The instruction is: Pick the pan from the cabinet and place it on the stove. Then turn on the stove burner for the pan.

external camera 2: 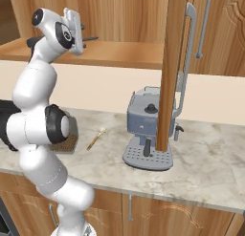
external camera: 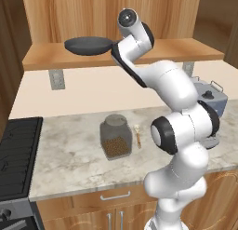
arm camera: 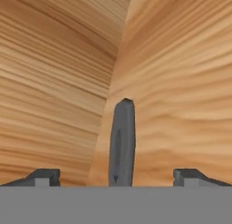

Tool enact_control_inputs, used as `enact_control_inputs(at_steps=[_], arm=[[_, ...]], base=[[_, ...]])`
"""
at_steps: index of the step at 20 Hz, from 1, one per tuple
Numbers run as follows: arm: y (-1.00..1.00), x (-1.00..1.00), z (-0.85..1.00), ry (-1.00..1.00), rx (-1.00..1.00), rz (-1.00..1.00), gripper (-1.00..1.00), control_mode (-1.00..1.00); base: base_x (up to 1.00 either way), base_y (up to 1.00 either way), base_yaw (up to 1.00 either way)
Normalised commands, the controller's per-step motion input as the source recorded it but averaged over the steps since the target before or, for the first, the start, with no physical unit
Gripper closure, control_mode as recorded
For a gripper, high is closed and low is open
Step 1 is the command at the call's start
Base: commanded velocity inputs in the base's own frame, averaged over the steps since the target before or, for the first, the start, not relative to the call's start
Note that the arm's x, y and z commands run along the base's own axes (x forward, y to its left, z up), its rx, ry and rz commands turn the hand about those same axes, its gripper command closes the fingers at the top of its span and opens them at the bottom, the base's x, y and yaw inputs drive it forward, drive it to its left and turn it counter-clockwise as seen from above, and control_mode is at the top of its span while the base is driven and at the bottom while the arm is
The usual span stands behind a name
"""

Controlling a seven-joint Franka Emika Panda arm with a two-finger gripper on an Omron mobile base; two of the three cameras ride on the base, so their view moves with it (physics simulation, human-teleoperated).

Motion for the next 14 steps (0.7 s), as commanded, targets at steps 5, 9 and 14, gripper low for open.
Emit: enact_control_inputs(at_steps=[5, 9, 14], arm=[[0.00, 0.45, -0.15, 0.00, 0.02, 0.00, -1.00, -1.00], [0.00, 0.40, -0.18, 0.00, 0.00, 0.00, -1.00, -1.00], [0.00, 0.41, -0.21, 0.00, 0.00, 0.00, -1.00, -1.00]], base=[[0.00, 0.00, 0.00], [0.00, 0.00, 0.00], [0.00, 0.00, 0.00]])
